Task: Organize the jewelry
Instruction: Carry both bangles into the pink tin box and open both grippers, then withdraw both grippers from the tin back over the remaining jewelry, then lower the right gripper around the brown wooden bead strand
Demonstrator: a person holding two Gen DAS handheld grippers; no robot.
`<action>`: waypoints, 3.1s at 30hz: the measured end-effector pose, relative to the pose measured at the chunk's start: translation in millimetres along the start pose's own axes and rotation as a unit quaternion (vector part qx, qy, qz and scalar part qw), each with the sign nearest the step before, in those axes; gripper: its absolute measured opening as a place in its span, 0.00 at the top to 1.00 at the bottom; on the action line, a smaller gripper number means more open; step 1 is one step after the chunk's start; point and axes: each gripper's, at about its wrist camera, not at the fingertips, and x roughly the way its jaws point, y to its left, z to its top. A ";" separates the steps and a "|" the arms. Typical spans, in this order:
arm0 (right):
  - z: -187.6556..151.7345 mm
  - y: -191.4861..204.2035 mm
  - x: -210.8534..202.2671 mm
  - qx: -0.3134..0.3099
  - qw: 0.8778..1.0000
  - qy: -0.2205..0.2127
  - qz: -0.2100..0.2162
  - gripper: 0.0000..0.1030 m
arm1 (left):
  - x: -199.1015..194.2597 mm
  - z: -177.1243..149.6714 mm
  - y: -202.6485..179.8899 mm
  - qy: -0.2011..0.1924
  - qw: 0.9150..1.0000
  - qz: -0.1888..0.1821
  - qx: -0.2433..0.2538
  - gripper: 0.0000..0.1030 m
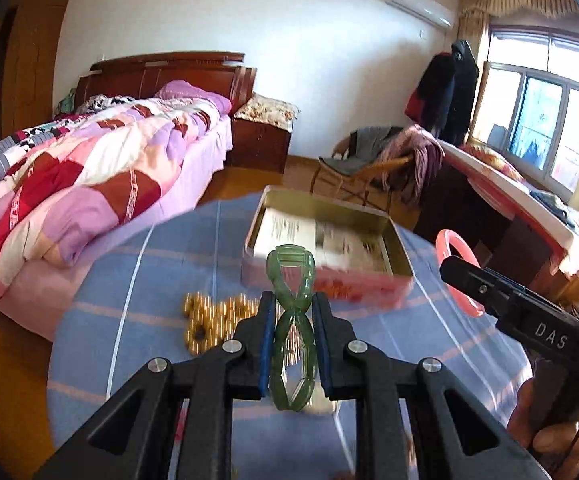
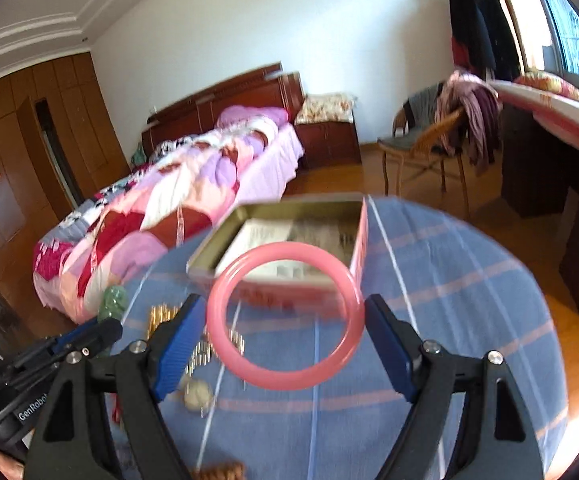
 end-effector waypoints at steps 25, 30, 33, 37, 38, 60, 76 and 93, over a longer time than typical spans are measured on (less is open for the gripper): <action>20.5 -23.6 124.1 -0.039 0.995 0.051 -0.081 0.19 | 143.1 39.0 -13.8 0.065 0.997 0.027 0.038 0.83; 22.5 -23.7 126.3 -0.050 0.995 0.047 -0.076 0.18 | 152.0 33.3 -15.3 0.083 0.995 0.042 0.038 0.82; 23.9 -26.2 131.4 -0.042 0.995 0.059 -0.064 0.16 | 154.1 33.5 -13.4 0.093 0.994 0.047 0.021 0.76; 27.6 -36.0 126.5 -0.010 0.997 0.055 -0.044 0.14 | 144.3 39.6 -5.2 0.093 0.994 0.048 -0.014 0.50; 28.5 -36.6 122.0 -0.006 0.998 0.047 -0.044 0.10 | 139.6 40.7 -4.2 0.086 0.995 0.050 -0.016 0.47; -7.5 -7.0 54.5 -0.063 0.993 0.040 -0.094 0.03 | 24.1 -5.5 -12.2 0.031 0.994 0.096 0.030 0.37; -44.5 0.0 7.8 -0.060 0.994 0.061 -0.075 0.03 | -28.5 -55.1 -8.0 0.031 0.994 0.105 0.001 0.33; -91.7 14.1 -17.0 -0.029 0.987 0.153 0.051 0.03 | -81.1 -95.0 62.3 0.018 0.983 0.174 -0.054 0.15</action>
